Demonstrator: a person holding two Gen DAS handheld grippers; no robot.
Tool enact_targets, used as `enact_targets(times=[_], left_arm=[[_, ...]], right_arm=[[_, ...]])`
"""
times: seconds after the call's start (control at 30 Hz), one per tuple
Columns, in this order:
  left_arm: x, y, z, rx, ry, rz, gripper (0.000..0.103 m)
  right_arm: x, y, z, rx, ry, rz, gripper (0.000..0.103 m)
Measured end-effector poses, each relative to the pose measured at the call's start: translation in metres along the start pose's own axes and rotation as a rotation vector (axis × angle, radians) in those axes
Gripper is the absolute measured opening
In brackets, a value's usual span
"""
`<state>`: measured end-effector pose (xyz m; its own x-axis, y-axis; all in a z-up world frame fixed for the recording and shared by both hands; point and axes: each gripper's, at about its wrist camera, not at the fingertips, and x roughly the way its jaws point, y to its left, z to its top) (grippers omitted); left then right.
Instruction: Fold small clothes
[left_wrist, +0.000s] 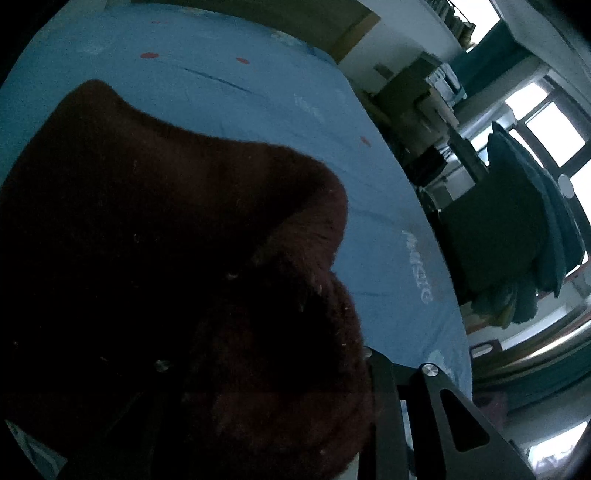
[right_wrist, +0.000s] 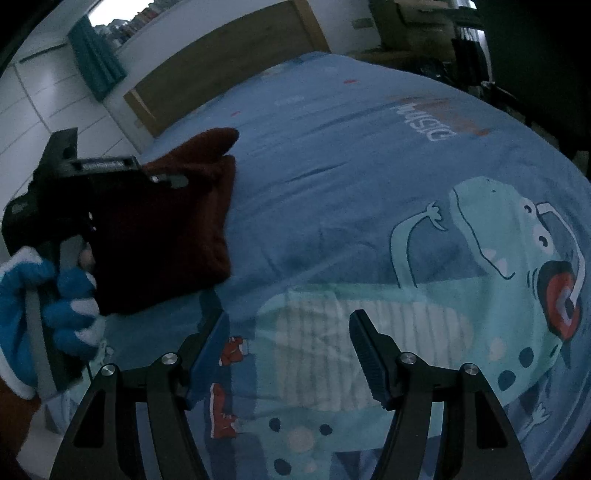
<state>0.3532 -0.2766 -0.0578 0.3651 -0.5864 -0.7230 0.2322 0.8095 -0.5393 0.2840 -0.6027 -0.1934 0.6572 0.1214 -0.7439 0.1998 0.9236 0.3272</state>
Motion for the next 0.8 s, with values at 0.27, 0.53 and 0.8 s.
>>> enact_targets(times=[0.27,0.53,0.8], left_arm=[[-0.012,-0.013,-0.004,0.025,0.045,-0.137,0.053],[-0.058,0.003,0.010,0.099,0.048,-0.245,0.056],[-0.102,0.065,0.035,0.219,-0.052,-0.044,0.057]], right_arm=[[-0.011,0.005,0.004,-0.023,-0.020,-0.029,0.069],[-0.029,0.037,0.039,-0.123,-0.082,-0.027,0.069],[-0.004,0.124,0.088,-0.289,-0.113,0.127,0.069]])
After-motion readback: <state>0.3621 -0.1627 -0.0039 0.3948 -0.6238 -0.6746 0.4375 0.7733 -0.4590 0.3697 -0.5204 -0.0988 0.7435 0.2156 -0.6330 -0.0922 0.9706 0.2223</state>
